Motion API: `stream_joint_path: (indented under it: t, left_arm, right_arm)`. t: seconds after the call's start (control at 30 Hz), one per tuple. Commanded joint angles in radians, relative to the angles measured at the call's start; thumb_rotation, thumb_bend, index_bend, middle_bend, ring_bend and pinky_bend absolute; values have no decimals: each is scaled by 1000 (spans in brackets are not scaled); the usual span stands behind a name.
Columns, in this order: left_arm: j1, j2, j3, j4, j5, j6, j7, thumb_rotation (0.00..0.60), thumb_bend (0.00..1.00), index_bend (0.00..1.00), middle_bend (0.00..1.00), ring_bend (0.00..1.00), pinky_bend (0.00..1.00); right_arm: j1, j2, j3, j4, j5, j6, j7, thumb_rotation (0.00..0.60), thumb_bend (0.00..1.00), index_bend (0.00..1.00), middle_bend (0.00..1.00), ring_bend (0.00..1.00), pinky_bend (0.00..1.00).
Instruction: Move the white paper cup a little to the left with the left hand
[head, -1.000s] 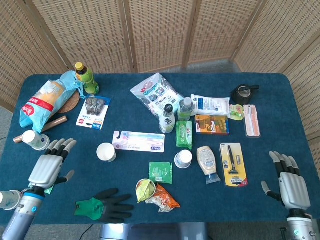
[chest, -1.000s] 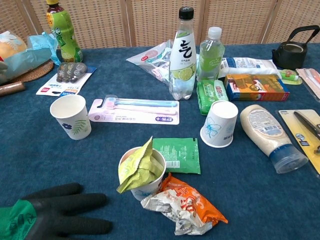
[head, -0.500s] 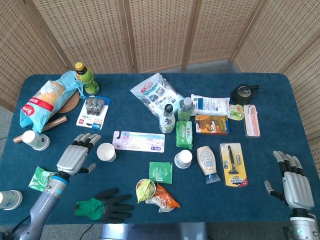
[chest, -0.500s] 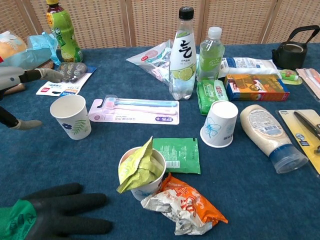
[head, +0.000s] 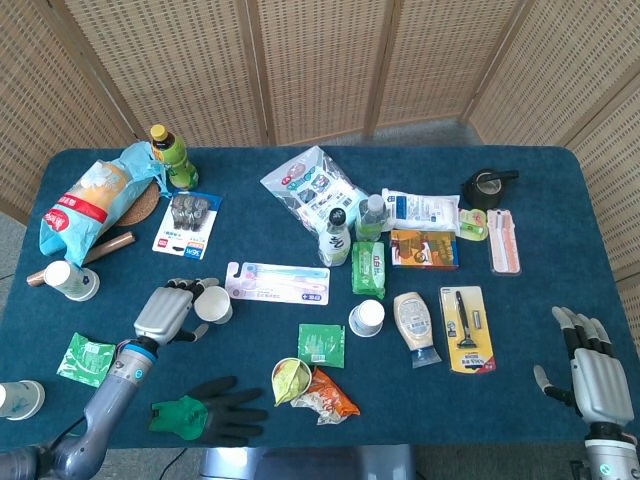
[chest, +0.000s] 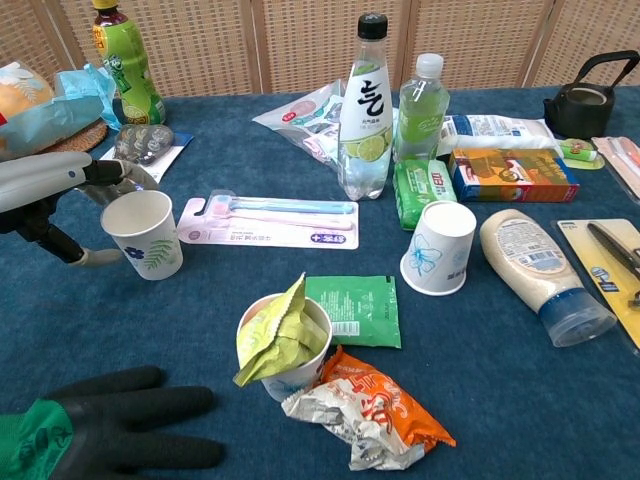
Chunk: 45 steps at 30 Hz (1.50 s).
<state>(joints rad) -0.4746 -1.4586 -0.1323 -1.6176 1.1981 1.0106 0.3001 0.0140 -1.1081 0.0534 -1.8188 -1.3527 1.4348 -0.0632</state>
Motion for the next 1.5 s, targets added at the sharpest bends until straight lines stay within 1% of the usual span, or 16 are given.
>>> stream_joint_path:
  t: [0.03,0.13,0.3,0.43,0.5,0.6,0.7,0.83,1.0,1.13,1.3,1.4,1.5]
  left_arm:
    - [-15,-23,3,32,-3,-6,-8,600,353,214,328,320,283]
    - [-16,-34,1,46,5,12,-20,600,356,234,355,359,323]
    - [-14,-19,2,44,14,39,-12,600,358,244,368,367,335]
    - [-22,-3,8,46,5,29,2,600,372,257,386,386,373]
    - [-23,10,10,37,3,29,7,600,377,260,387,386,378]
    - [-18,53,20,2,19,47,28,600,378,261,389,386,378]
    - [-17,125,37,-53,23,48,80,600,378,261,390,386,378]
    - [-24,222,64,-113,18,42,183,600,379,280,389,386,375]
    - [-39,296,104,-165,-7,12,300,600,379,280,386,385,373]
    - [-52,311,138,-176,-20,8,413,600,379,279,384,383,372]
    - [-70,300,168,-158,-39,15,557,600,380,274,382,378,370]
    - [-86,297,174,-163,-76,4,610,600,380,273,377,369,366]
    - [-111,295,188,-165,-113,-16,681,600,381,272,364,346,337]
  right_arm:
    - [-1,0,1,0,-1,2,-1,600,380,0,27,0,0]
    - [-1,-3,0,0,-2,3,-2,600,380,0,27,0,0]
    - [3,-4,-1,-1,0,-7,-7,600,379,0,27,0,0]
    - [6,-6,2,-1,-4,-6,-8,600,381,0,27,0,0]
    - [8,-7,2,-1,-4,-7,-11,600,379,0,27,0,0]
    - [10,-9,2,-3,-3,-12,-12,600,381,0,27,0,0]
    - [14,-11,4,-3,-2,-16,-15,600,378,0,27,0,0]
    - [19,-13,6,-5,-3,-18,-21,600,381,0,27,0,0]
    - [24,-20,8,-11,-7,-20,-26,600,378,0,27,0,0]
    - [26,-23,6,-13,-11,-21,-30,600,379,0,27,0,0]
    - [24,-21,5,-13,-9,-18,-30,600,380,0,27,0,0]
    - [21,-20,3,-12,-9,-15,-28,600,379,0,27,0,0]
    - [19,-21,2,-9,-10,-13,-24,600,379,0,26,0,0]
